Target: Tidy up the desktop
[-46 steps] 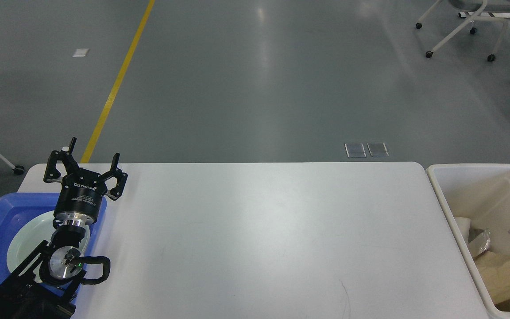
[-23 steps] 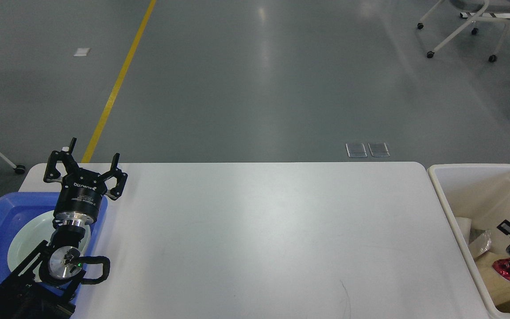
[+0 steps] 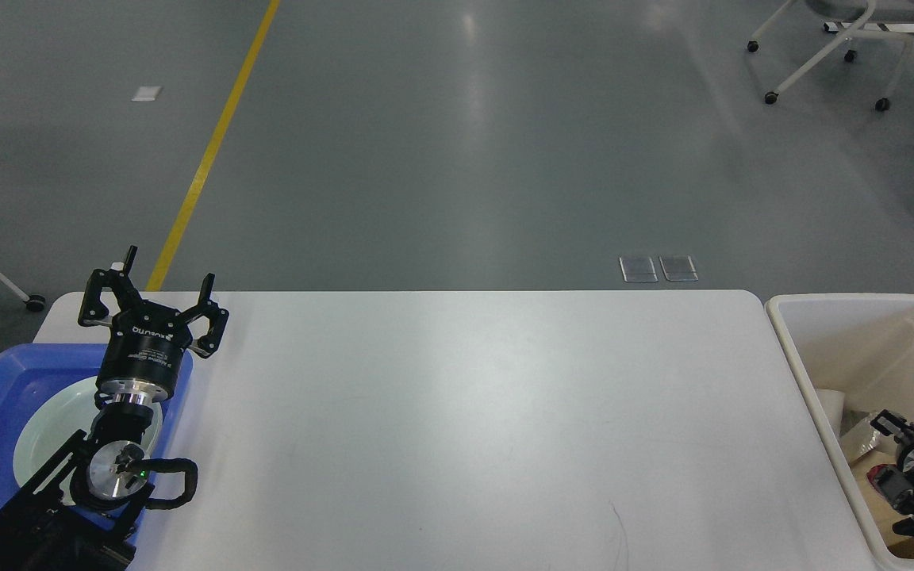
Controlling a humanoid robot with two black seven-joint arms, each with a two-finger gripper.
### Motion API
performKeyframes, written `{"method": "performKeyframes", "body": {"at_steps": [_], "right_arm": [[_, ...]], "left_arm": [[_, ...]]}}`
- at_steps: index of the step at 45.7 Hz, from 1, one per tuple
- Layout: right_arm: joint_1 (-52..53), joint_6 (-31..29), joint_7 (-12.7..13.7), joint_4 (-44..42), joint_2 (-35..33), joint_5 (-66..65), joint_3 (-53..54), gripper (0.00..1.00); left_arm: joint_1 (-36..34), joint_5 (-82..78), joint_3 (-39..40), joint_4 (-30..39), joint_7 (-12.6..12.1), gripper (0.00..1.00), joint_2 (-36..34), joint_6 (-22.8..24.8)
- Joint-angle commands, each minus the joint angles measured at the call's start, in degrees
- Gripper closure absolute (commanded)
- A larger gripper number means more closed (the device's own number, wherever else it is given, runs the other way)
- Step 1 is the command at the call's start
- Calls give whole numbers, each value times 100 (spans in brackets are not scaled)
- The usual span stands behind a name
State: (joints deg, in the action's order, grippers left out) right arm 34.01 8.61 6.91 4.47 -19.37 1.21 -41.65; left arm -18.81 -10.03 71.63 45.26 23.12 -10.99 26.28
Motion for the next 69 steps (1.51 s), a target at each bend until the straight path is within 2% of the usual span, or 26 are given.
{"method": "performKeyframes", "body": {"at_steps": [1,21,26,33,37,42,49,55,58,60,66,69], "right_arm": [[-8,527,21,44,-5,11,8,0],[62,607,30,89,-23,107,122,0],[351,615,39,106,-67,125,499,0],[1072,589,39,352,-628,414,1895,0],[1423,458,47,721,-1024,476,2739,0],[1933,422,39,1370,-1165,345,3811,0],[1899,431,-5,2013,-1368,424,6508,0],[1478,352,-40,2610,-1359,345,7943,0],[1241,54,-215,2970,-1376,345,8522,0],[977,-306,-443,3164,-1376,345,8918,0],[168,-1229,-1550,3744,-1306,336,9833,0],[-183,-1546,-1964,4025,-1210,336,10009,0]], "left_arm": [[0,1,0,0,0,4,0,0],[0,1,0,0,0,4,0,0],[0,1,0,0,0,4,0,0],[0,1,0,0,-9,4,-8,0],[0,1,0,0,-9,4,-8,0],[0,1,0,0,-9,4,-8,0],[0,1,0,0,-9,4,0,0],[0,1,0,0,-9,4,-8,0],[0,1,0,0,-9,4,-8,0],[0,1,0,0,0,4,-8,0],[0,1,0,0,-9,4,-8,0],[0,1,0,0,-9,4,-8,0]]}}
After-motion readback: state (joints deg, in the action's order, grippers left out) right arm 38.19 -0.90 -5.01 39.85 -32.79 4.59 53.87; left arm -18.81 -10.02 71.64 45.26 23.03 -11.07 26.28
